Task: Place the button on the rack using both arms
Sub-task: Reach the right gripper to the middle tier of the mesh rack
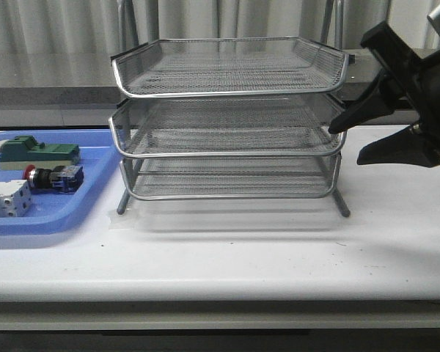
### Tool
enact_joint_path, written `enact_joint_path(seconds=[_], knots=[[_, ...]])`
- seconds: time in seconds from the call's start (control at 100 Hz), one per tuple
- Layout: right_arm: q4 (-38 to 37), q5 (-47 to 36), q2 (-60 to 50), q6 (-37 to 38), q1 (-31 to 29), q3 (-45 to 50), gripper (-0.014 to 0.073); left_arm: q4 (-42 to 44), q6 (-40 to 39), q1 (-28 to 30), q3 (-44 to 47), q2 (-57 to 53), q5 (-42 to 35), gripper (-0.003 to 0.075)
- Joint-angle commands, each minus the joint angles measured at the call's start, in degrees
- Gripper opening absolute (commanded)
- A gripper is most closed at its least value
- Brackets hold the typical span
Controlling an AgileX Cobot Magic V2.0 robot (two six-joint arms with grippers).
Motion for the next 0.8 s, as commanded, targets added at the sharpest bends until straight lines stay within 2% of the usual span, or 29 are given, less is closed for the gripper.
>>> enact_joint_path(seconds=[0.0, 0.14, 0.56, 0.63, 0.79], knots=[[6.48, 2.49, -0.32, -4.92, -0.03, -1.95, 0.0381, -0.48, -0.7, 0.1, 2.69, -1.8, -4.17, -0.002], [9.81, 5.28, 2.46, -8.31, -0.03, -3.29, 0.0381, -0.48, -0.7, 0.1, 2.69, -1.8, -4.17, -0.002], [10.58, 8.62, 9.99, -8.34, -0.03, -8.98, 0.0375, -0.48, -0.7, 0.1, 2.69, -1.8, -4.17, -0.002], [10.58, 8.87, 10.8, -8.34, -0.03, -8.98, 0.0326, -0.48, -0.7, 0.1, 2.69, -1.8, -4.17, -0.002], [10.58, 11.08, 11.83, -8.34, -0.03, -8.98, 0.0122, -0.48, -0.7, 0.1, 2.69, -1.8, -4.17, -0.002]])
